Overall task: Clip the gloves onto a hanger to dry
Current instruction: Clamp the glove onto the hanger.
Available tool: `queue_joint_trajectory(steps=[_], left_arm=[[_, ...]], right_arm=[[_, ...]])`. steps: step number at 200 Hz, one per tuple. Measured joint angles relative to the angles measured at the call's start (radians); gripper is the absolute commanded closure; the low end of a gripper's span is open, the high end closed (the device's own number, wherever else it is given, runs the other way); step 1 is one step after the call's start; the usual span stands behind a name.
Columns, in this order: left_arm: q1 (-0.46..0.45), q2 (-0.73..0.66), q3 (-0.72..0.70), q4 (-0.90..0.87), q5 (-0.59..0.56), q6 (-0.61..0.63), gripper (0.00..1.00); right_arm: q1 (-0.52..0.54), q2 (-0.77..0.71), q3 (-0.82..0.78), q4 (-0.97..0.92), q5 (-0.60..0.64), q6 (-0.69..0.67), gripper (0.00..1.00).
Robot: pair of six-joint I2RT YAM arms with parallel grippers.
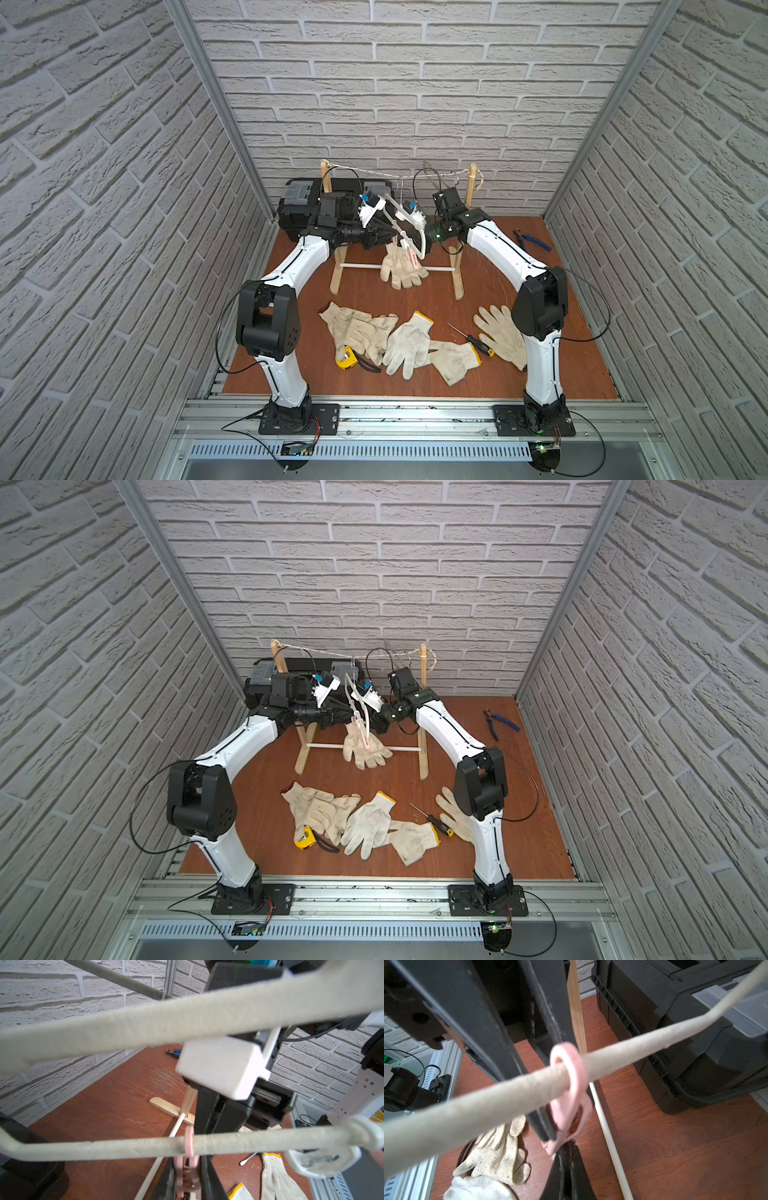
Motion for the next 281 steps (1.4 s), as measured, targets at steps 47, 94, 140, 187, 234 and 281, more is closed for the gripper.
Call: queue_joint_trajectory(steps=[47,94,140,187,234,281], left_arm=[[-0.005,0.005,0.017,-0.037,-0.021,0.043,0.83],[-0.008,0.005,0.023,-0.052,-0.044,0.065,0.85],[-0.01,0.005,0.024,-0.058,-0.071,0.065,0.85],[-0.01,0.005,0.024,-0.057,-0.085,0.066,0.84],[-0.01,0.005,0.024,-0.054,-0.085,0.066,0.83],[-0.01,0.005,0.024,-0.054,-0.085,0.061,0.71]], right_arm=[[-0.003,0.0,-0.011,0.023,-0.003,0.035,0.98],[-0.004,-0.002,-0.019,0.039,0.001,0.073,0.98],[-0.005,-0.024,-0.075,0.083,0.005,0.114,0.98],[-0.006,-0.039,-0.087,0.125,0.011,0.168,0.98],[-0.008,-0.041,-0.089,0.143,0.008,0.207,0.98],[-0.008,-0.041,-0.086,0.137,0.012,0.204,0.97]])
